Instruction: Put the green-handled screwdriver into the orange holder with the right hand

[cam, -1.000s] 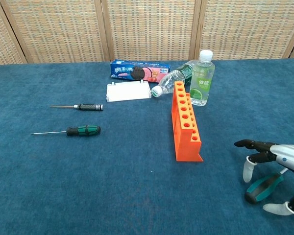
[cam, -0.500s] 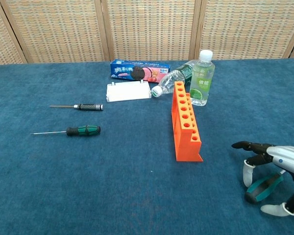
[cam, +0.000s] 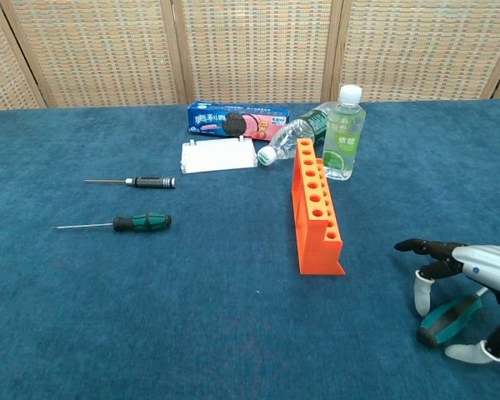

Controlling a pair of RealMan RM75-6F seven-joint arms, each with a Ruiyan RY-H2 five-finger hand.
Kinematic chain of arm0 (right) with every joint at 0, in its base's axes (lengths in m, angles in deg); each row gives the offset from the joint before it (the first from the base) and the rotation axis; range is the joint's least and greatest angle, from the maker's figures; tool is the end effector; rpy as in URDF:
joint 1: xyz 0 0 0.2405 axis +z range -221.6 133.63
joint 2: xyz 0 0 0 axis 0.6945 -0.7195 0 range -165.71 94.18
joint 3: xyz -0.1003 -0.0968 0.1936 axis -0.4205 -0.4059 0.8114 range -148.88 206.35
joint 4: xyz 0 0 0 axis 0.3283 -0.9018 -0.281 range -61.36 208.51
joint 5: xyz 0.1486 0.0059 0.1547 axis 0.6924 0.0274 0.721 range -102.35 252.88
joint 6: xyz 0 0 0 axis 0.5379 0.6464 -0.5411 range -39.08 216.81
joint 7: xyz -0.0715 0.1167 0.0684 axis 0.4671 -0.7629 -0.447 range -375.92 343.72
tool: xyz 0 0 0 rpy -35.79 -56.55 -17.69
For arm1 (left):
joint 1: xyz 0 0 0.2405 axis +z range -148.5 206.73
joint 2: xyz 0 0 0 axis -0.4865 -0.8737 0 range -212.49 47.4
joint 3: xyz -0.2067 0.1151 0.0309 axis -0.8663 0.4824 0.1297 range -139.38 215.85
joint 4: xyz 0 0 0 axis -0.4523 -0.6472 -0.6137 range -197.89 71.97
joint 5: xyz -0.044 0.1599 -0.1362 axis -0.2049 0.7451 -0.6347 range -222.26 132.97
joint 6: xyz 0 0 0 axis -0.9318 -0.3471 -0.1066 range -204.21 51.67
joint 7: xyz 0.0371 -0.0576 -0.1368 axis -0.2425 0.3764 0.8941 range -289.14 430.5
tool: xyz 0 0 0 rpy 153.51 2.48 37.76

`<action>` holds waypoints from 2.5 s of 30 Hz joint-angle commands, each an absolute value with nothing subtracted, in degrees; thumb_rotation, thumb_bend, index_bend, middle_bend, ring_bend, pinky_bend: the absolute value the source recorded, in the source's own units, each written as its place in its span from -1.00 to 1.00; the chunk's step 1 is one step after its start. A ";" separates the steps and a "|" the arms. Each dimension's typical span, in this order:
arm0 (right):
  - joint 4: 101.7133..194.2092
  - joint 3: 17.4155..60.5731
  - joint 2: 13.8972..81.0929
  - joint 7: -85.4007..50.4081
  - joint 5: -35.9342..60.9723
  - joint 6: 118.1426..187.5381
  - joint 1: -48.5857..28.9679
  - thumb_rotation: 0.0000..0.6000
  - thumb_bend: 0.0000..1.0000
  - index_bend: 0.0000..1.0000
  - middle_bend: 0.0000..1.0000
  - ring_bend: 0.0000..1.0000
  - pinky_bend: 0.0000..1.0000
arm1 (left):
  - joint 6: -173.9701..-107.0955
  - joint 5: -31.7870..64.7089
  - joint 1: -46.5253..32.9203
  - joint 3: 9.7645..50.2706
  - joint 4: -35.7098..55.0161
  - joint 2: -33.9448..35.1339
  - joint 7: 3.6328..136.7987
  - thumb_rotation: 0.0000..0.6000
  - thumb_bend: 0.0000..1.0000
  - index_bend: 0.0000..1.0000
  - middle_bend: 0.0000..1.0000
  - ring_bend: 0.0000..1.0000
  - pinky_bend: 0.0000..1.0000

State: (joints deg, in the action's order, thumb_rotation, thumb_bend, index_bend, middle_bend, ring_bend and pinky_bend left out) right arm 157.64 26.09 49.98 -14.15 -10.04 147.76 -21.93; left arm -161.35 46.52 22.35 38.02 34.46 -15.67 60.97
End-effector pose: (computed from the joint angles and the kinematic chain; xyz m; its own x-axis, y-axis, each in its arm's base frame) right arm -0.2349 -0.2214 -0.0346 0.3398 -0.4623 0.8190 -0.9267 -0.3129 0.2079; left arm -0.2579 0.1849 0.1146 0.4360 0.0261 0.8996 0.8926 -0.1404 -0.4285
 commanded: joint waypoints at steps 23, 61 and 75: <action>167.17 29.50 45.14 -10.83 -7.11 148.89 -20.58 1.00 -0.61 0.21 -1.00 -1.00 -1.00 | -161.82 46.61 22.40 37.78 34.34 -15.91 61.87 1.00 -1.00 -1.00 -1.00 -1.00 -1.00; 204.84 50.38 21.78 2.98 29.49 152.33 -8.74 1.00 -0.61 0.31 -1.00 -1.00 -1.00 | -162.14 46.81 22.44 37.71 34.51 -16.41 63.12 1.00 -1.00 -1.00 -1.00 -1.00 -1.00; 207.62 53.90 18.18 1.29 40.79 151.51 -2.22 1.00 -0.61 0.32 -1.00 -1.00 -1.00 | -162.13 46.75 22.47 37.70 34.41 -16.43 63.26 1.00 -1.00 -1.00 -1.00 -1.00 -1.00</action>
